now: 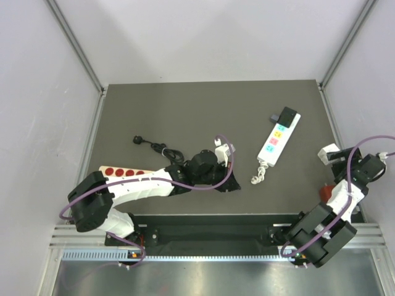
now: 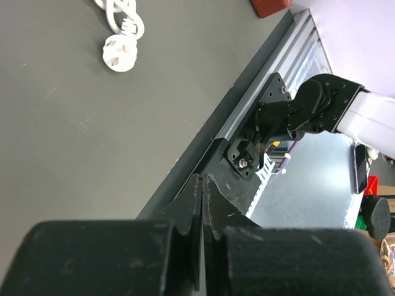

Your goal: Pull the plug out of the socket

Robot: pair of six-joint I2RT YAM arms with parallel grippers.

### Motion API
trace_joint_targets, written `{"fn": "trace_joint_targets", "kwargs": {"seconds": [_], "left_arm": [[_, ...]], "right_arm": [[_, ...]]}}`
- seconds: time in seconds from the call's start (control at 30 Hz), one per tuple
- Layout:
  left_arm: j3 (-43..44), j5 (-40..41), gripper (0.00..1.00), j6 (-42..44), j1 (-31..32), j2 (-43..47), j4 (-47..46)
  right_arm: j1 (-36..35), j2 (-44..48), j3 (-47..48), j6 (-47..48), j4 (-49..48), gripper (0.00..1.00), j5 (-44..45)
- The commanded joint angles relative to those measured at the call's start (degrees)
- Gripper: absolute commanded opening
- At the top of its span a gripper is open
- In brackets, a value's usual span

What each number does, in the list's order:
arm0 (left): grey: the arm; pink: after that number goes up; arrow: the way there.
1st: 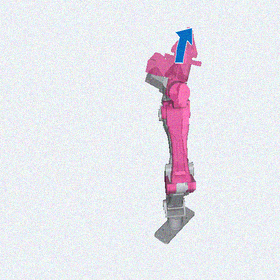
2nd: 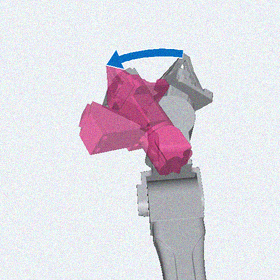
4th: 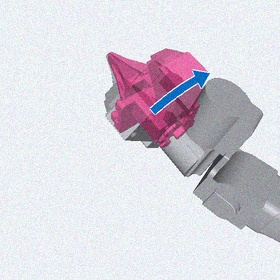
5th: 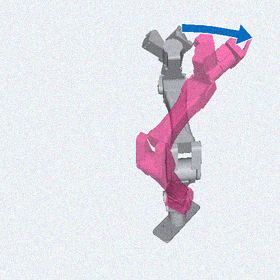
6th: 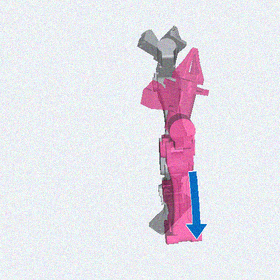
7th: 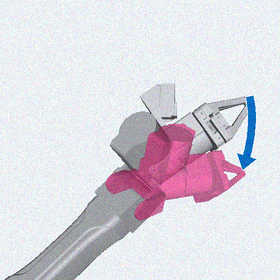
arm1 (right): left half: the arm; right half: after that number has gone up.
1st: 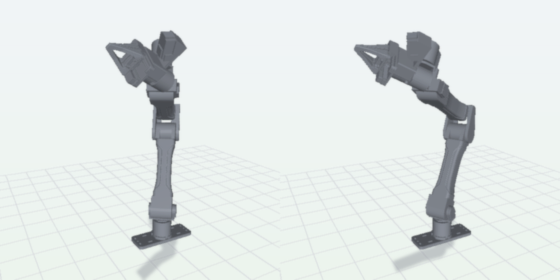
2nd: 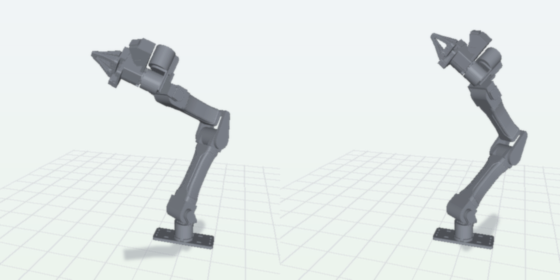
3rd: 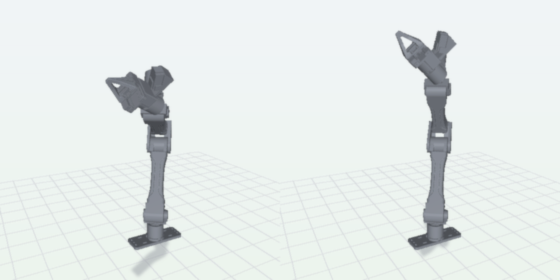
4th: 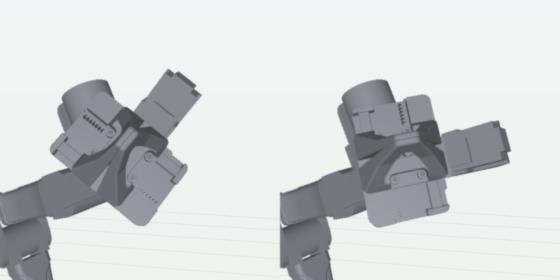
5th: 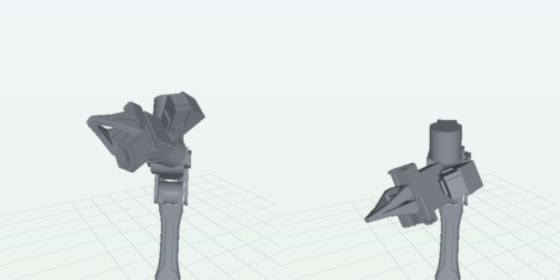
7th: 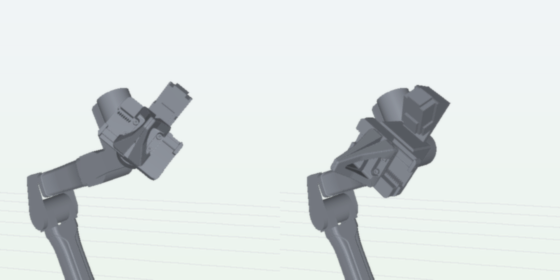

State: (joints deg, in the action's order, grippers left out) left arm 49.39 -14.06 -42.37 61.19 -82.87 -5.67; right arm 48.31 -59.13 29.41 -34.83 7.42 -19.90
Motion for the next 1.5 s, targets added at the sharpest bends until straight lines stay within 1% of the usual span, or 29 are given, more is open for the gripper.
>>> {"fn": "trace_joint_targets", "kwargs": {"seconds": [0.0, 0.17, 0.37, 0.4, 0.47, 0.5, 0.53, 0.6, 0.67, 0.7, 0.77, 0.8, 0.83, 0.87, 0.9, 0.97, 1.0, 1.07, 1.1, 1.27, 1.33, 1.37, 1.4, 1.47], "left_arm": [[-0.4, -1.0, 0.00, -0.6, 0.3, 1.0, -4.2], [-1.0, -1.1, 0.00, -0.9, 0.5, 1.0, -4.8], [-0.5, -0.8, 0.00, -0.2, 0.5, 0.7, -5.9], [1.0, -1.0, 0.00, 0.1, 0.5, -0.4, -6.1], [4.4, -1.5, 0.00, 1.5, 0.4, -1.8, -5.7], [5.4, -1.7, 0.00, 1.8, 0.5, -3.4, -5.7], [6.5, -1.8, 0.00, 2.0, 0.4, -4.1, -6.8], [9.2, -2.3, 0.00, 2.6, 0.3, -6.7, -8.1], [12.4, -3.0, 0.00, 2.4, 0.0, -8.8, -10.4], [13.6, -3.7, 0.00, 2.2, -0.3, -11.3, -11.4], [18.0, -5.8, 0.00, 1.6, -1.2, -14.0, -13.1], [19.7, -6.3, 0.00, 1.6, -1.5, -16.8, -14.5], [21.3, -7.3, 0.00, 1.4, -2.2, -18.2, -15.1], [25.0, -7.7, 0.00, 1.2, -2.6, -19.8, -15.4], [27.0, -8.3, 0.00, 1.0, -3.1, -22.9, -15.8], [30.5, -10.4, 0.00, 0.2, -4.8, -26.3, -16.8], [33.8, -11.1, 0.00, 0.0, -5.4, -29.5, -17.9], [38.5, -12.1, 0.00, 0.0, -7.0, -32.8, -18.6], [40.0, -12.4, 0.00, 0.1, -8.0, -36.1, -18.8], [48.6, -14.6, 0.00, -0.4, -11.5, -45.8, -22.3], [50.5, -14.5, 0.00, -0.3, -12.8, -50.1, -23.1], [52.9, -14.8, 0.00, 0.0, -13.1, -51.5, -23.5], [54.6, -15.3, 0.00, 0.4, -13.3, -54.5, -23.2], [59.0, -16.3, 0.00, 1.1, -13.5, -57.1, -21.8]], "right_arm": [[-2.2, 3.1, 3.4, 2.9, 3.1, 0.83, 1.7], [-5.0, 5.0, 5.1, 3.9, 5.5, 0.82, 2.5], [-12.9, 5.8, 8.1, 5.7, 8.7, 0.81, 6.1], [-15.4, 5.6, 8.6, 6.1, 9.5, 0.81, 6.5], [-18.3, 4.5, 10.2, 6.6, 10.9, 0.80, 8.6], [-21.4, 3.9, 11.0, 7.1, 11.5, 0.80, 9.7], [-22.9, 2.4, 12.8, 7.4, 12.3, 0.80, 12.1], [-26.9, 0.4, 14.7, 8.5, 14.7, 0.80, 13.9], [-29.2, -2.6, 17.8, 8.9, 17.3, 0.80, 17.0], [-31.2, -3.5, 18.6, 9.0, 18.1, 0.81, 18.1], [-32.9, -5.3, 20.6, 9.0, 19.4, 0.81, 21.6], [-34.2, -5.8, 21.2, 8.9, 19.7, 0.82, 22.3], [-34.7, -6.5, 22.1, 8.9, 19.9, 0.82, 22.8], [-35.2, -6.9, 22.5, 8.8, 20.0, 0.82, 22.8], [-36.1, -7.2, 22.9, 8.6, 19.9, 0.82, 22.7], [-37.2, -8.6, 24.6, 8.4, 20.1, 0.83, 24.6], [-38.5, -9.2, 25.3, 8.2, 20.6, 0.83, 25.9], [-39.8, -11.4, 27.1, 8.1, 20.9, 0.83, 28.9], [-40.7, -13.1, 27.6, 7.8, 21.1, 0.84, 29.5], [-41.5, -18.4, 31.5, 4.9, 20.8, 0.85, 33.2], [-41.5, -19.9, 32.1, 4.0, 19.0, 0.88, 33.0], [-41.5, -20.4, 32.3, 4.0, 16.8, 0.98, 32.6], [-42.0, -20.9, 32.5, 4.6, 15.4, 1.00, 32.3], [-42.4, -23.6, 35.4, 4.8, 15.7, 1.00, 34.1]]}}
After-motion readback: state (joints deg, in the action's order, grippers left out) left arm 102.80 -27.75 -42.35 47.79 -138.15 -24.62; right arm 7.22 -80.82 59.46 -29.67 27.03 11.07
